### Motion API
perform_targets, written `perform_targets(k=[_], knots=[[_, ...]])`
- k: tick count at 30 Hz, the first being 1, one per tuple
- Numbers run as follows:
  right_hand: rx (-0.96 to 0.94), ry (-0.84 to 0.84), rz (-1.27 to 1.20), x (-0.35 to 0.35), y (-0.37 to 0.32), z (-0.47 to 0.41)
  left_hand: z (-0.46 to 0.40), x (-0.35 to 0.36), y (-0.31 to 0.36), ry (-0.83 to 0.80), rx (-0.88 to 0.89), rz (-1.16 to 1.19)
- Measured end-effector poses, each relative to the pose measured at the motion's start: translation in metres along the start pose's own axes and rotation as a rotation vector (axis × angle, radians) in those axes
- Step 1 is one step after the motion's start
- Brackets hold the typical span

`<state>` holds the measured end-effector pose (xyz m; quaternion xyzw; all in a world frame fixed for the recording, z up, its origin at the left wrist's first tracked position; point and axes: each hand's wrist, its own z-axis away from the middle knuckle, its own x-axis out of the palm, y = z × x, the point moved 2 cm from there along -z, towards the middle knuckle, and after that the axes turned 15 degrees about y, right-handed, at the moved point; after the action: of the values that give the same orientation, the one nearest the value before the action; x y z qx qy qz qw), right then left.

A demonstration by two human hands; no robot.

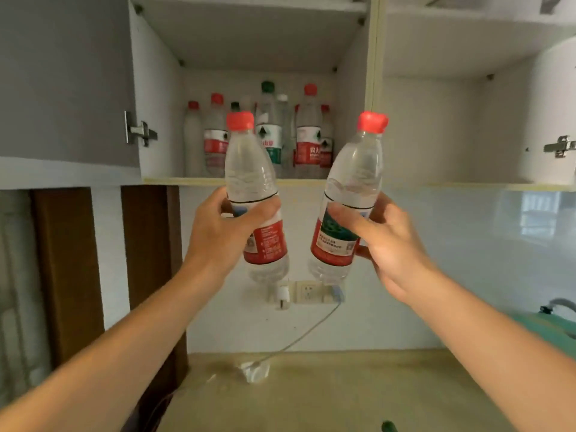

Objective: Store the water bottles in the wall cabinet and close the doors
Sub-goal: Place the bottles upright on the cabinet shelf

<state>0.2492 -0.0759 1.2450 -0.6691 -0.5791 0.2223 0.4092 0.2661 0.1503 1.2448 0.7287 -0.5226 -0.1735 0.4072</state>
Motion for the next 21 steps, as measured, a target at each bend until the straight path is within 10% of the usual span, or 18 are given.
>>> perform_targets(k=[21], knots=[[-0.164,0.126,0.255,0.069,-0.009,-0.239,-0.221,0.114,0.004,0.085,0.082,-0.173]])
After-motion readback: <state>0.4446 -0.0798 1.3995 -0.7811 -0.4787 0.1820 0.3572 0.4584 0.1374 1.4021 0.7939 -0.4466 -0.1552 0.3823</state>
